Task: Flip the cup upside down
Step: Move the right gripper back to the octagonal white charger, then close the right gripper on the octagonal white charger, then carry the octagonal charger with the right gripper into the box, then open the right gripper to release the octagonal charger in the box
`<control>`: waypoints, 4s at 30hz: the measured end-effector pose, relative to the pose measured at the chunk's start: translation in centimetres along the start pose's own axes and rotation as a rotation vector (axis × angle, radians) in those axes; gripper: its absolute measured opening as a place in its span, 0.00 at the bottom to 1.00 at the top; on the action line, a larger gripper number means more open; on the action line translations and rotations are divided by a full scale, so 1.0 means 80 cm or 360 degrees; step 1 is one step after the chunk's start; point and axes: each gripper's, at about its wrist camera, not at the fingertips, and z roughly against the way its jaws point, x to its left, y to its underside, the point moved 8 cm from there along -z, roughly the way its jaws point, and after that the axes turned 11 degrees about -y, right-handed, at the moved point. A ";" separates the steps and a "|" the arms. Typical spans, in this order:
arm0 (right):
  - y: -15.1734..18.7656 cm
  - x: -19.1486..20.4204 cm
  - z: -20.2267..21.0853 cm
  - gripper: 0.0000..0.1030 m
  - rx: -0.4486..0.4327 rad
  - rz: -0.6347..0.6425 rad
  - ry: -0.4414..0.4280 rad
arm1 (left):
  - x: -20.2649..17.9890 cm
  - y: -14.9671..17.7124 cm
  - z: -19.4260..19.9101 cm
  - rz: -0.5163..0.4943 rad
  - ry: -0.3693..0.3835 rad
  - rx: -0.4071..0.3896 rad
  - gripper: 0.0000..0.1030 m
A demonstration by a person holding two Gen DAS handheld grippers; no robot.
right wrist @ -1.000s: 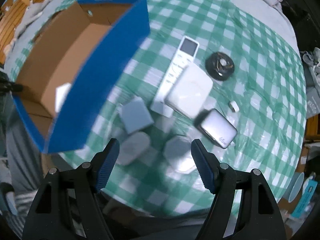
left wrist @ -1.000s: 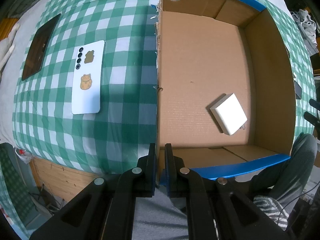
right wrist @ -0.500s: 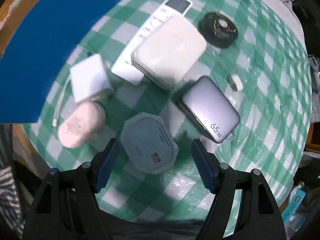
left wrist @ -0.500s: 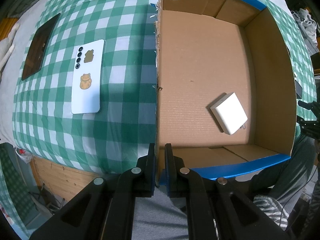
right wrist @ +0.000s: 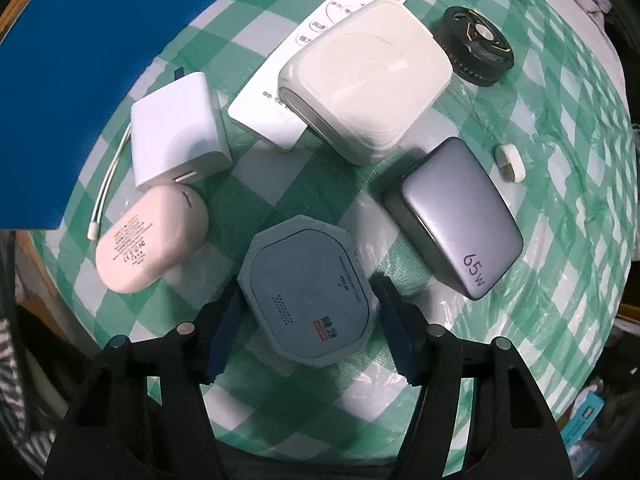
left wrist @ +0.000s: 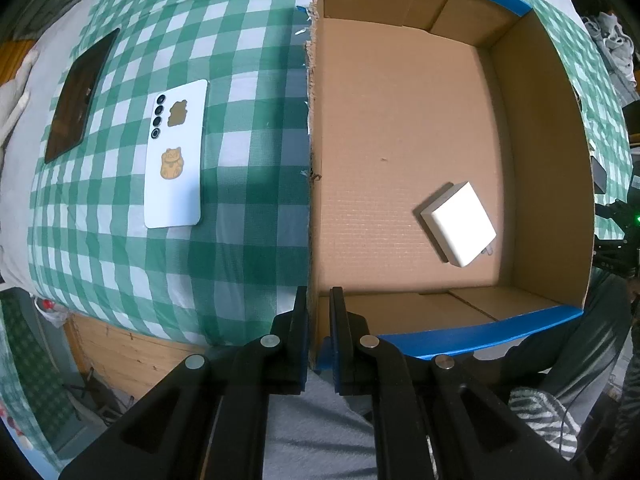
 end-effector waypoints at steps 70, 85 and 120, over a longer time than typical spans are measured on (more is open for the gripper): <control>-0.186 0.243 0.149 0.61 -0.0210 0.0133 -0.0286 | -0.004 -0.007 0.002 -0.0006 0.0023 -0.0007 0.07; -0.195 0.268 0.045 0.61 -0.0006 0.0051 -0.0282 | -0.006 -0.005 0.000 -0.0008 0.0020 -0.0006 0.07; -0.160 0.235 0.144 0.63 -0.0261 0.0156 -0.0247 | -0.003 0.001 -0.003 -0.0022 0.0032 -0.0009 0.07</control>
